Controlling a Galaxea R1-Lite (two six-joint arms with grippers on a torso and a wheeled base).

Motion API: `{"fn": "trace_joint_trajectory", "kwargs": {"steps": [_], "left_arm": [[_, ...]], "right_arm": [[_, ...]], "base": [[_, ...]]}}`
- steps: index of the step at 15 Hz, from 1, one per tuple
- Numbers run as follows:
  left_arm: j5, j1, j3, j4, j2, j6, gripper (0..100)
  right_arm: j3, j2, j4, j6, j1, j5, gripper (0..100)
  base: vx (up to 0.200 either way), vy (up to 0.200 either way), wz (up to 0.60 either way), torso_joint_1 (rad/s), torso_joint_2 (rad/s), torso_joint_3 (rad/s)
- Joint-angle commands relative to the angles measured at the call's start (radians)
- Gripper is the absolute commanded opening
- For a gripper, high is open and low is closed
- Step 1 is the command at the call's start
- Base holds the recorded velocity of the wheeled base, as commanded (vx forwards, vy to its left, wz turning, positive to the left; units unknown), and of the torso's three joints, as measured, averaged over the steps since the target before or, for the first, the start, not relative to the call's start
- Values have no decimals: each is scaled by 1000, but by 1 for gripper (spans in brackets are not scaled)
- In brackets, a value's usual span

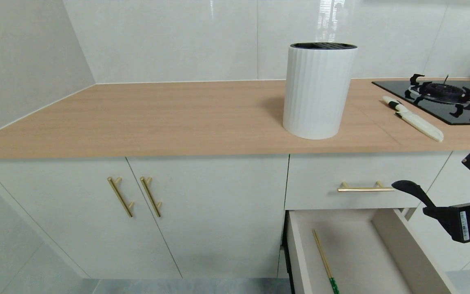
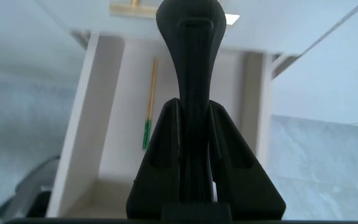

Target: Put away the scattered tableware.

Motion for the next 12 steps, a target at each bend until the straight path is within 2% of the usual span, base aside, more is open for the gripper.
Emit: {"fn": "trace_joint_trajectory", "kwargs": {"steps": [1, 8, 12], "left_arm": [[0, 0, 0, -1, 1, -1, 100], [0, 0, 0, -1, 1, -1, 100], [0, 0, 0, -1, 1, -1, 100]], "right_arm": [[22, 25, -1, -4, 26, 2, 0], [35, 203, -2, -8, 27, 0, 0], [35, 304, -39, -3, 27, -1, 0]], "base": [[0, 0, 0, -149, 471, 310], [0, 0, 0, -106, 429, 318], [0, 0, 0, -20, 92, 48]]}}
